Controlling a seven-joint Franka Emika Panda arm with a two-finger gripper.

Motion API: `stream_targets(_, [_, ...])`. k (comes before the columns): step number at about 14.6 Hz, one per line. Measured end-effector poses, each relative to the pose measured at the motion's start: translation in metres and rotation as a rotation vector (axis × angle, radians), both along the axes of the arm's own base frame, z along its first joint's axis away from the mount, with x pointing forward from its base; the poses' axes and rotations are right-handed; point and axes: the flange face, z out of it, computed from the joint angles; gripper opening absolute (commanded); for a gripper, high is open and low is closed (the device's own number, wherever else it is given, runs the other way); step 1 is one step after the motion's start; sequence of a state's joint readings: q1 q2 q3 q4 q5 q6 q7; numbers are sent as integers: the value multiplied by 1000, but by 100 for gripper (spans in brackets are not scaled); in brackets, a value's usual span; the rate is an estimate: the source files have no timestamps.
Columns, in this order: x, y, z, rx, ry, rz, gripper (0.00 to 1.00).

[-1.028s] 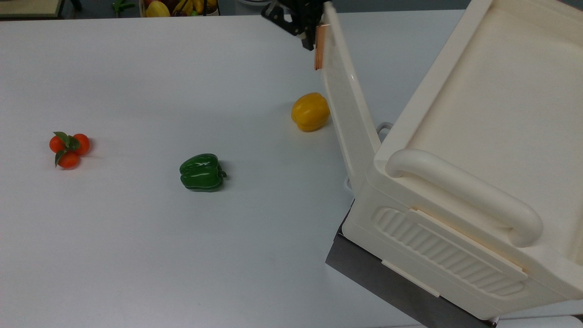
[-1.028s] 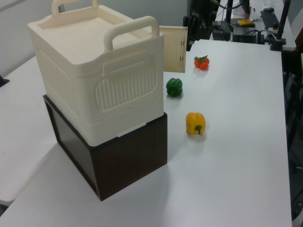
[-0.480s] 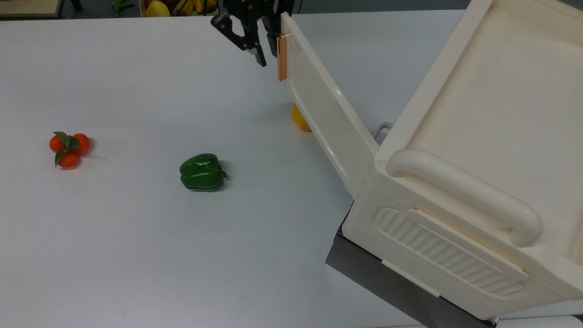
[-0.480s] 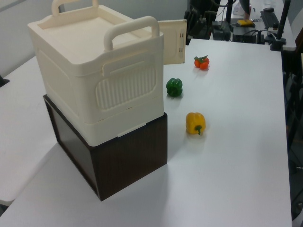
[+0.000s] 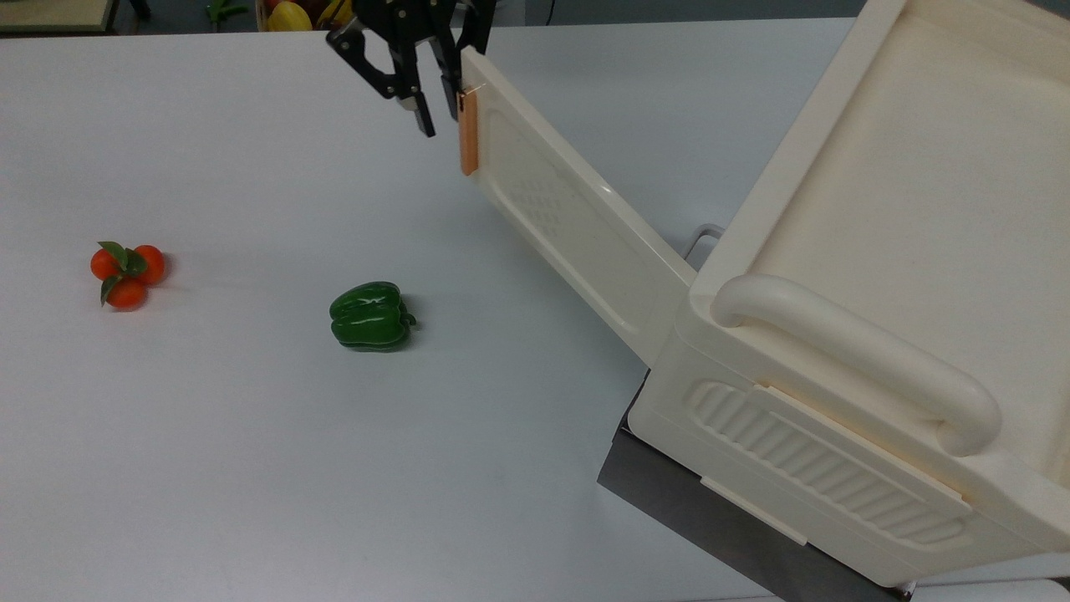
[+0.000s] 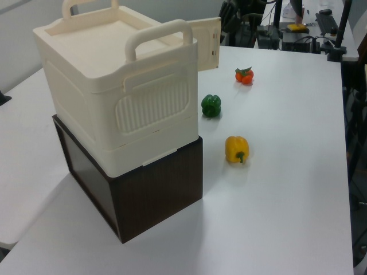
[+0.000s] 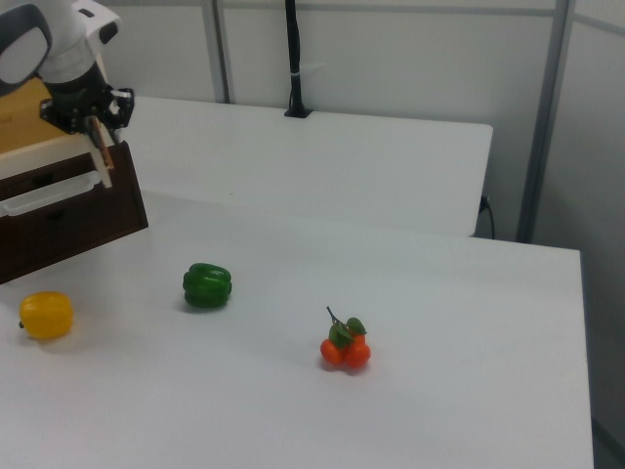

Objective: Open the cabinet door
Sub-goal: 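Release the door and lift the gripper away from it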

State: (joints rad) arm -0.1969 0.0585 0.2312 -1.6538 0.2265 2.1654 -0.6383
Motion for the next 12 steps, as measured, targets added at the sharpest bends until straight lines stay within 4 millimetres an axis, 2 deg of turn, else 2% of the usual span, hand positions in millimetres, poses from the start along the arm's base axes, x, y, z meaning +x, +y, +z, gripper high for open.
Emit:
stream_targets(3, [12,-16,-2,7,-70,-48,35])
stream_targets(9, [21,-24,-4,14,-123,-83,40])
stream_targets(12, [23,-32,1,15,-167,-107,43])
